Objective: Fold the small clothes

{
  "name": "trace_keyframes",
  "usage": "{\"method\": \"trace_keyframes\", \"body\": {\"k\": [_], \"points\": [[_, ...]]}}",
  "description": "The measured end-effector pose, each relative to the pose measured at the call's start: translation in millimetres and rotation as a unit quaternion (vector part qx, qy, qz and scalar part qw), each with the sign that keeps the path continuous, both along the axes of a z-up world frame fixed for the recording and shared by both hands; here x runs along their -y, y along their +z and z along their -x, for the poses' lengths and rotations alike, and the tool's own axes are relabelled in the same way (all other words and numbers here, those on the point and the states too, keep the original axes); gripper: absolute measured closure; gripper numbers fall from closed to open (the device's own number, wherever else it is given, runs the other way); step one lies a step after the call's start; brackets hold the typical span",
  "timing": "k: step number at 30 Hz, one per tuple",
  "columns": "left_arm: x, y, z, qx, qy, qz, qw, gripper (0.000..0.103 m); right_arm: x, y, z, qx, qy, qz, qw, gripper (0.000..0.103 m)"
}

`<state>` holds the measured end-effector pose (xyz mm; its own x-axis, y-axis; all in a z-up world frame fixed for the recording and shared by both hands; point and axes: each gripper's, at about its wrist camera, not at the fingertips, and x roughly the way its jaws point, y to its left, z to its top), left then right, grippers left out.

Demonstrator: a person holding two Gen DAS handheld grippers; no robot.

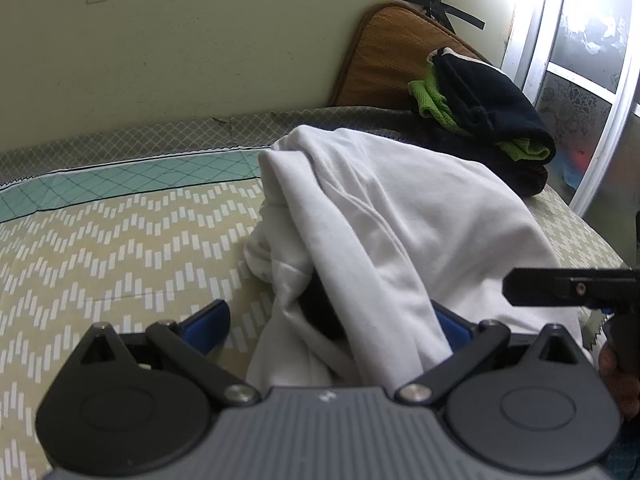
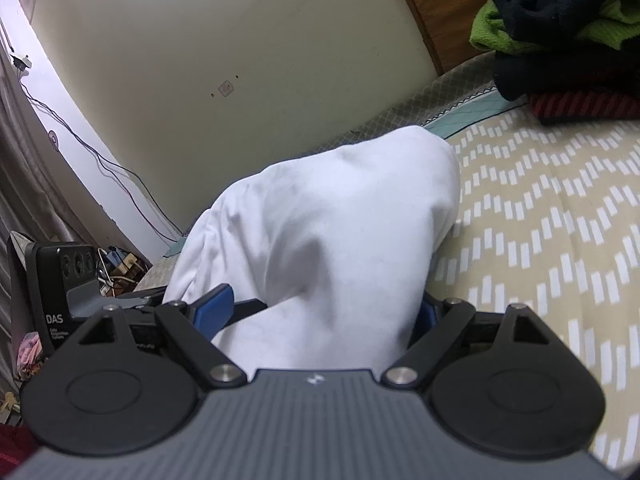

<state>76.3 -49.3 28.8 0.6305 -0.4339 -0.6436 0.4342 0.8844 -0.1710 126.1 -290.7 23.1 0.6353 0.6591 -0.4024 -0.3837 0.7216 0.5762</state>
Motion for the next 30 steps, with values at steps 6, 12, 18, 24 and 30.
{"method": "trace_keyframes", "body": {"k": [6, 12, 18, 24, 30], "points": [[-3.0, 0.8, 1.5, -0.001, 0.001, 0.007, 1.0, 0.0, 0.8, -0.9, 7.0, 0.005, -0.012, -0.009, 1.0, 0.012], [-7.9, 2.6, 2.6, -0.005, 0.004, 0.023, 0.9997, 0.0, -3.7, -0.6, 7.3, 0.008, 0.011, -0.009, 1.0, 0.0], [-8.4, 2.6, 4.0, -0.005, 0.008, 0.025, 0.9996, 0.0, -6.3, 0.9, 6.0, 0.003, 0.025, -0.004, 1.0, 0.0], [-7.5, 2.8, 3.1, -0.006, 0.005, 0.02, 0.9998, 0.0, -6.5, 1.7, 6.4, 0.0, 0.028, -0.003, 1.0, 0.0], [-5.9, 3.1, 2.8, -0.004, 0.007, 0.017, 0.9998, 0.0, -7.4, 2.8, 6.2, -0.003, 0.027, -0.002, 1.0, 0.0]]}}
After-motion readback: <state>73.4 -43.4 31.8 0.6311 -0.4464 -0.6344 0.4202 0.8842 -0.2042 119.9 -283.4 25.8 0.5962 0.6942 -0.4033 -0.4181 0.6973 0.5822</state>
